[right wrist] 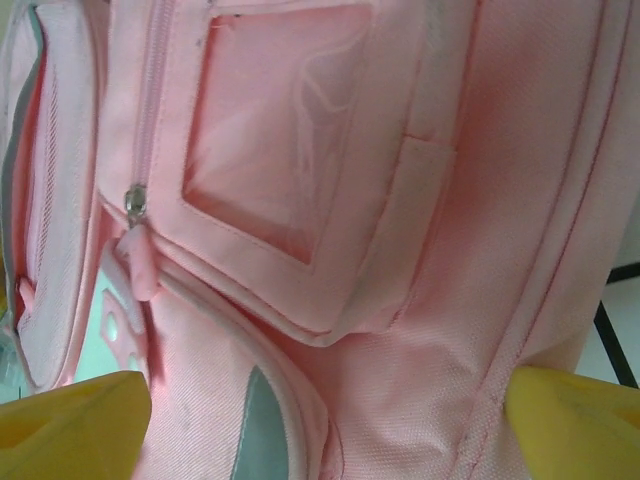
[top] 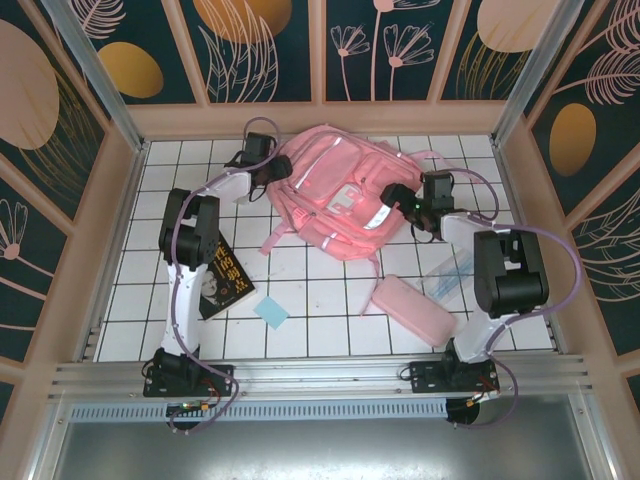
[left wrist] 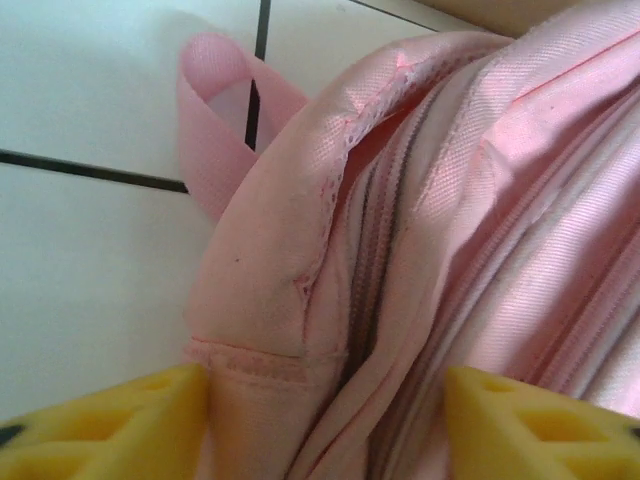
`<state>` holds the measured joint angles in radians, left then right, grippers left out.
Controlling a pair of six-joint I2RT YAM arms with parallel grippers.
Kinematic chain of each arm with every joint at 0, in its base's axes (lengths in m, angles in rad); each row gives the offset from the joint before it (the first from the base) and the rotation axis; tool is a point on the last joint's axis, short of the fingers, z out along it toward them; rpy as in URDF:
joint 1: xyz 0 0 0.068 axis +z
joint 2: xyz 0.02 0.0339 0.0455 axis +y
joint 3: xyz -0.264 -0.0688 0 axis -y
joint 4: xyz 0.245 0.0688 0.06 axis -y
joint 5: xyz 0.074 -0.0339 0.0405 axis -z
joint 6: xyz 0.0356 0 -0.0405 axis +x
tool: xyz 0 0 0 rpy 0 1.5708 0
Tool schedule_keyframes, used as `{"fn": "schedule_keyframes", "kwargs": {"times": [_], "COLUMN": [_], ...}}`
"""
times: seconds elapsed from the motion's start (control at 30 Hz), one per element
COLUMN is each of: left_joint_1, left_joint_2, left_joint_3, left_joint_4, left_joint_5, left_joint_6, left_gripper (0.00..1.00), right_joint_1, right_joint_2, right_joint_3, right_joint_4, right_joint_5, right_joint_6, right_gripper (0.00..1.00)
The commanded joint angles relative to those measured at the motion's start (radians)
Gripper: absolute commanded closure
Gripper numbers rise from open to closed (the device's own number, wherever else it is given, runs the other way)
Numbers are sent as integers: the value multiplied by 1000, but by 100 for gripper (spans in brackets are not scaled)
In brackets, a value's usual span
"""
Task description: Pack the student bag
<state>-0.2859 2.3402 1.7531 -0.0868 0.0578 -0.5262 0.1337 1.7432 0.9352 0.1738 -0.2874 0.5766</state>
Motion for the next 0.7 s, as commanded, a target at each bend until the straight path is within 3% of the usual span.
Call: {"fn": "schedule_keyframes", "kwargs": {"times": [0.0,0.13,0.27,0.43,0.53,0.67], "left_joint_1": [-11,-33,-78,-119,-134,-166], "left_joint_2": [-86,-267,-417,-514,-587,-671], "left_joint_3": [-187,-478,-662,-656,-678,-774], "left_joint_4": [5,163,252,145,126,224], "left_joint_5": [114,158,128,90,84,117], "left_joint_6": [-27,-153,-242,-236,-268,-368], "left_gripper": [45,46,42,17,5,3], "right_joint_1": [-41,-66,-70,-69,-64,-34], "right_joint_2": [88,210,306,242,142,-79], "right_joint_3": [73,237,424,510,456,214], "right_joint_4": [73,45,-37,-165,-237,-233], "right_joint_5": [-19,-21,-4,55,58,78], "right_joint_6": [-9,-66,-103,-133,-112,-6], "right_gripper": [9,9,10,9,7,1]}}
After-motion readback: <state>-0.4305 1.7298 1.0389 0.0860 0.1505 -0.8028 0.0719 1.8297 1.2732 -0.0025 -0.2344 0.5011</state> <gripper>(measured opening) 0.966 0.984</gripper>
